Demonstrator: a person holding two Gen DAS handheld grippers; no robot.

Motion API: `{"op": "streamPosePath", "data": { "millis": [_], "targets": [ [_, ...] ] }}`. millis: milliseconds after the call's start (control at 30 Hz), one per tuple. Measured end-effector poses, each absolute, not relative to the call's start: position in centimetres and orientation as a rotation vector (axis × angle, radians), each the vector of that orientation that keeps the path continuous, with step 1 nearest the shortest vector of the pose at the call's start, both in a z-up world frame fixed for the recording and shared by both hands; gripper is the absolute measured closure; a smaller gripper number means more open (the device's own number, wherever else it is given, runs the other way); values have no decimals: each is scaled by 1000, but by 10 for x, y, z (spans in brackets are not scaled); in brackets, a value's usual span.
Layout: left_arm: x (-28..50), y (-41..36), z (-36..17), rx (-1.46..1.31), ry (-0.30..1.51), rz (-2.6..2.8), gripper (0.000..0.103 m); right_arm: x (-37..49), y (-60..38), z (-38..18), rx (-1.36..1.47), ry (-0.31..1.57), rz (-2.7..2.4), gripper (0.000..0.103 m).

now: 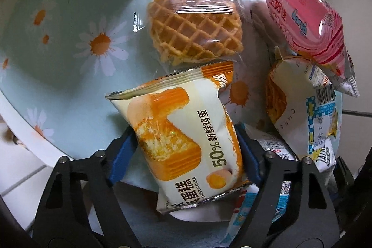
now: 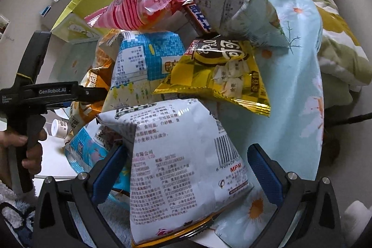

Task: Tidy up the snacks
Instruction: 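Grasp the orange-white cake packet with the left tool while the right tool grasps a white chip bag, then carry both packets into the yellow box and open both tools to release them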

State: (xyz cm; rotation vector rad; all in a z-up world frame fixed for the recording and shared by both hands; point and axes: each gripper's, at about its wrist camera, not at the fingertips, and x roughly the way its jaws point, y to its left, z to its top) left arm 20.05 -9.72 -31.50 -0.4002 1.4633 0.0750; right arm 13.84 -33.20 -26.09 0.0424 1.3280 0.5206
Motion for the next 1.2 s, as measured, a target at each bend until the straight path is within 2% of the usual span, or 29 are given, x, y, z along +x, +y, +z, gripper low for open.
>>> {"op": "streamPosePath", "data": {
  "millis": [67, 133, 200, 333, 667, 900, 1200],
  "targets": [
    [199, -97, -314, -398, 1462, 68, 35, 140, -331, -261, 34, 1322, 530, 4],
    [195, -101, -309, -382, 1458, 62, 38, 139, -330, -260, 30, 1317, 542, 20],
    [190, -104, -305, -362, 1454, 64, 40, 139, -327, -260, 10, 1317, 543, 30],
    [187, -112, -297, -370, 1448, 65, 41, 140, -325, -258, 11, 1302, 527, 38],
    [181, -106, -256, -371, 1375, 25, 41, 128, -334, -229, 81, 1235, 532, 42],
    [172, -98, -207, -369, 1281, -29, 41, 111, -338, -184, 131, 1156, 540, 42],
    [187, -62, -149, -393, 1138, -67, 41, 131, -296, -127, 100, 1012, 536, 42]
  ]
}}
